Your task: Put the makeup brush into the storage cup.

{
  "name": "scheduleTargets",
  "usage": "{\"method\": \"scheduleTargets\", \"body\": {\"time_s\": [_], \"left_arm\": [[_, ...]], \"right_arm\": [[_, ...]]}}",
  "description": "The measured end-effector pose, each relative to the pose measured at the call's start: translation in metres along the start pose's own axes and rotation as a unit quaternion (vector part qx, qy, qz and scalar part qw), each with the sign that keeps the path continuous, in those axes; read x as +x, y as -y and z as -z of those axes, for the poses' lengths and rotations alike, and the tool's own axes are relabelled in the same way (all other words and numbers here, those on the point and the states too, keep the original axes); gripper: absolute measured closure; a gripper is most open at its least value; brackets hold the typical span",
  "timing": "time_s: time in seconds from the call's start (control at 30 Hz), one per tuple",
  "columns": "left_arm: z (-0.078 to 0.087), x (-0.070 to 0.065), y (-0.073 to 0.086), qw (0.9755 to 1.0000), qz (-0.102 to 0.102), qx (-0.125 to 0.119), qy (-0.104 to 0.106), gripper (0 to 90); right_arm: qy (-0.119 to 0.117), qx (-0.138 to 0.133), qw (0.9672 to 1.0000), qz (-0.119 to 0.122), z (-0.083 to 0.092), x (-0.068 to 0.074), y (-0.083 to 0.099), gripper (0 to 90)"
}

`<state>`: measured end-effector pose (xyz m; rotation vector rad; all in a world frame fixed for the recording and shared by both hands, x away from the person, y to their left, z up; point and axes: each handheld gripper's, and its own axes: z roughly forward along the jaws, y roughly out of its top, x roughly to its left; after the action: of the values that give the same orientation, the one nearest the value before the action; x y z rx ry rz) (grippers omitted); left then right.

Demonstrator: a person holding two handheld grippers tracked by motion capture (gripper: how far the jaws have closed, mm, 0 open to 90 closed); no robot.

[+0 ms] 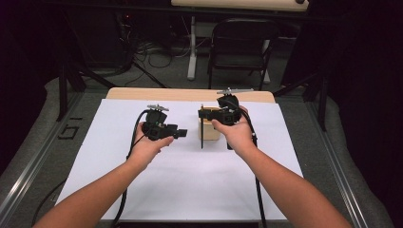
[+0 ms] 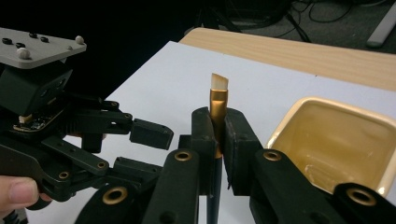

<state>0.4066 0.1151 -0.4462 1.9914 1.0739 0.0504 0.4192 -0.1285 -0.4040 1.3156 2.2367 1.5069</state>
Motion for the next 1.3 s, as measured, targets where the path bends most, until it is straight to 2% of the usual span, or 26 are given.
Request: {"method": "scheduleTargets", "body": {"time_s": [0.23, 0.43, 0.5, 0.63, 0.73, 0.93, 1.1, 1.3], "left_arm": [[0.003, 0.002, 0.0, 0.9995, -0.017, 0.011, -0.024, 41.5], [0.004, 0.005, 0.001, 0.999, -0.02, 0.016, -0.037, 38.2], [0.004, 0.006, 0.002, 0.9983, -0.023, 0.023, -0.048, 36.7], [0.005, 0.007, 0.002, 0.9966, -0.037, 0.03, -0.067, 33.5], [0.007, 0.008, 0.003, 0.9963, -0.036, 0.029, -0.073, 32.3], [0.009, 0.009, 0.003, 0.9935, -0.051, 0.033, -0.097, 31.4], [0.012, 0.011, 0.003, 0.9927, -0.052, 0.035, -0.103, 31.5], [0.015, 0.013, 0.004, 0.9927, -0.05, 0.033, -0.105, 31.5]], "right_arm": [[0.019, -0.01, 0.9993, 0.03, 0.004, 0.004, -0.001, 84.1], [0.031, -0.021, 0.9978, 0.055, 0.007, 0.007, -0.001, 84.0], [0.037, -0.025, 0.997, 0.063, 0.008, 0.008, -0.001, 84.0], [0.049, -0.03, 0.9958, 0.072, 0.009, 0.008, -0.001, 84.0], [0.055, -0.032, 0.9948, 0.079, 0.01, 0.009, -0.002, 84.0], [0.063, -0.037, 0.993, 0.093, 0.013, 0.01, -0.002, 84.0], [0.072, -0.041, 0.991, 0.105, 0.015, 0.011, -0.003, 84.0], [0.075, -0.043, 0.9912, 0.1, 0.017, 0.01, -0.005, 84.1]]}}
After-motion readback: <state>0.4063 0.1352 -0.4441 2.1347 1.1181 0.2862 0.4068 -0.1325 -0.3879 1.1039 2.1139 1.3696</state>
